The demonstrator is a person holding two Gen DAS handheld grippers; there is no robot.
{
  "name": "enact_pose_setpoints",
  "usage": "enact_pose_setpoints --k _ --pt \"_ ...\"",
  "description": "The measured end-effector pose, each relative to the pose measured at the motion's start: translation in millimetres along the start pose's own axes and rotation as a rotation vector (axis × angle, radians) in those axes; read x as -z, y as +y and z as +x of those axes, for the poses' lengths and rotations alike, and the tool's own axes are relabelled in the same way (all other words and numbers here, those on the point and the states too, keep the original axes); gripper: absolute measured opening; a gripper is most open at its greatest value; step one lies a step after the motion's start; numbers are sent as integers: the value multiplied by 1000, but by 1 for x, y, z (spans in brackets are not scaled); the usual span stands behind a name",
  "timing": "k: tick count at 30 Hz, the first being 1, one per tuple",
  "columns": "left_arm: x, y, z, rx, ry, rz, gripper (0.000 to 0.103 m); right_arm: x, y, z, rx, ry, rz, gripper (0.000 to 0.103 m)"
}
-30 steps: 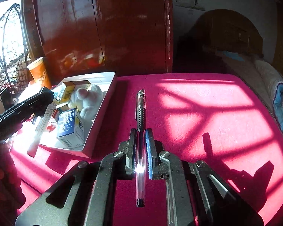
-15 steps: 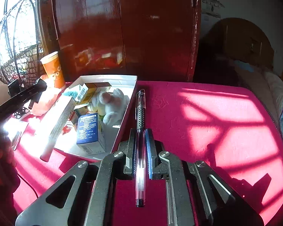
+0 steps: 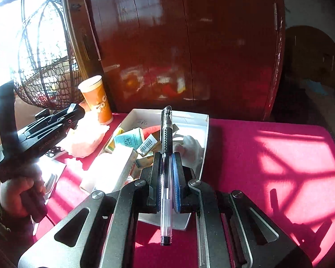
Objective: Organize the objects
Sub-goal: 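Carry the black charger and clear pen over the white tray, then open both grippers to release the charger and pen into the tray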
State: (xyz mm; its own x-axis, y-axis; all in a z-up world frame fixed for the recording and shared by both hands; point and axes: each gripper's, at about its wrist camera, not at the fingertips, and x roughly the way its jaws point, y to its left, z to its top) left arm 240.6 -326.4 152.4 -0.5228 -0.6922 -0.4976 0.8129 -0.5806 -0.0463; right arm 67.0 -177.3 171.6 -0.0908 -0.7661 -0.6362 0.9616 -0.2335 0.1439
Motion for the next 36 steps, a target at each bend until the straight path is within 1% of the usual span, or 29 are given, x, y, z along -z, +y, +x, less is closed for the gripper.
enact_pose_setpoints --k 3,6,7,11,14,16,18,20,22,25,29,30,31,32,33,34,35,36 --pt "-4 1 20 31 32 -27 29 -7 1 17 -49 30 72 8" --pt "-2 -3 35 23 46 -15 29 -10 -9 38 -133 80 221 8" --pt "-1 -4 38 27 46 -14 29 -10 -10 43 -147 87 256 8" --pt "6 -5 46 35 39 -26 29 -9 -15 64 -167 97 367 8" --pt "10 -4 52 27 45 -31 29 -6 -15 77 -172 107 424 9" --pt "11 -4 55 -1 43 -28 29 -4 -16 82 -161 111 454 9" --pt "13 -4 54 -39 30 -18 29 2 -22 87 -155 108 513 9" --pt "13 -5 53 -51 16 -5 29 7 -29 92 -151 112 566 9" --pt "13 -6 52 -54 7 4 29 9 -31 99 -145 124 579 9" --pt "13 -5 56 -43 13 -3 29 10 -30 106 -147 138 578 9" --pt "15 -1 62 -3 43 -43 29 9 -21 115 -167 153 562 9" --pt "15 -1 64 3 51 -49 33 9 -18 116 -160 149 555 10" --pt "16 -1 64 6 55 -56 50 9 -15 118 -160 151 540 11" --pt "17 -1 64 1 55 -65 68 9 -13 121 -158 159 518 23" --pt "18 0 62 -8 47 -72 100 9 -11 122 -151 164 500 48" --pt "19 3 59 -53 31 -85 103 11 -11 121 -140 157 495 52" --pt "19 6 56 -52 19 -100 103 12 -13 119 -128 144 494 66" --pt "19 10 55 -46 17 -123 103 13 -15 118 -124 133 489 74"
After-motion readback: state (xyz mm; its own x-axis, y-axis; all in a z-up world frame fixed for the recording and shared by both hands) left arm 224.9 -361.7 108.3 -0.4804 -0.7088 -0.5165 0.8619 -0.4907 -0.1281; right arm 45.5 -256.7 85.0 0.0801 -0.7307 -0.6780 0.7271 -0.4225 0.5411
